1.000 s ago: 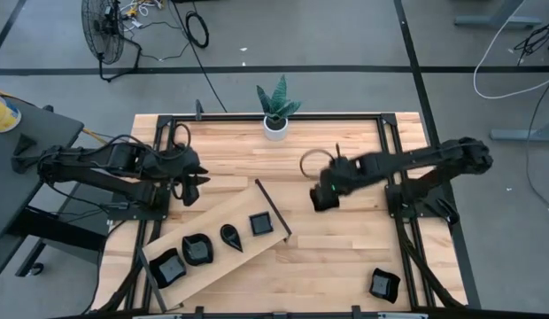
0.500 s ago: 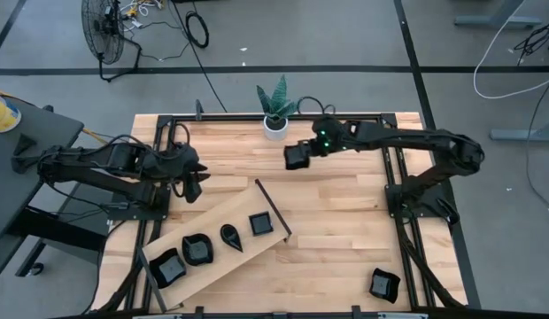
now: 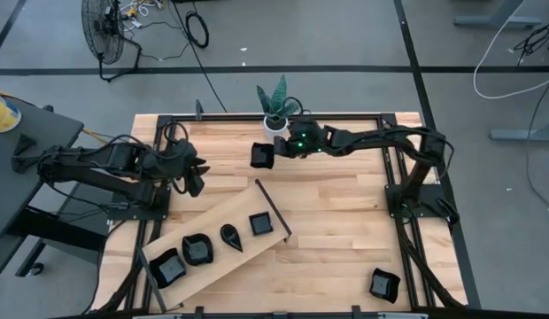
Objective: Pick & Place Mini shaped plates
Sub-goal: Stack the black distorted square plate on top of the black distorted square plate on the shelf
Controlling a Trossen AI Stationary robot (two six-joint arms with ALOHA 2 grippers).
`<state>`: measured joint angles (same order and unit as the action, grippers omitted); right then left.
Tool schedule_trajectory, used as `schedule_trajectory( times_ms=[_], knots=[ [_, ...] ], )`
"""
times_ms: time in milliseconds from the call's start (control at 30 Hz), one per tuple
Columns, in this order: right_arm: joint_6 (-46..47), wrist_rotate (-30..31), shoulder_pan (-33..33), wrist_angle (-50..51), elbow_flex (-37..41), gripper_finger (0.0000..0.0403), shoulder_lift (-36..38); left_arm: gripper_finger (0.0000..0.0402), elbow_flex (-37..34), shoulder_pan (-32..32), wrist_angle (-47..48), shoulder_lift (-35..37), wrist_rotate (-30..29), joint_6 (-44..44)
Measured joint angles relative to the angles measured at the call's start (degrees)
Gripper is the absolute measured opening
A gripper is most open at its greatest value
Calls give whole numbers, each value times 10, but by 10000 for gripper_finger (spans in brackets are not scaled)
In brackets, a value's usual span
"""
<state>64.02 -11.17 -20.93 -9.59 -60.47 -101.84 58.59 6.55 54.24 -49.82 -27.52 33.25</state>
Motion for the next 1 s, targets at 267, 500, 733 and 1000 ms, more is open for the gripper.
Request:
schedule_trajectory(
  times_ms=[267, 500, 733, 1000],
  knots=[
    [16, -8, 1, -5, -34, 0, -67, 126, 0, 0, 0, 0, -31, 6],
    [26, 1, 1, 20, -122, 0, -144, 126, 0, 0, 0, 0, -34, 6],
    [30, 1, 12, 85, -195, 0, -199, 126, 0, 0, 0, 0, -34, 6],
    [30, 17, 17, 137, -202, 0, -209, 126, 0, 0, 0, 0, -34, 6]
  ],
)
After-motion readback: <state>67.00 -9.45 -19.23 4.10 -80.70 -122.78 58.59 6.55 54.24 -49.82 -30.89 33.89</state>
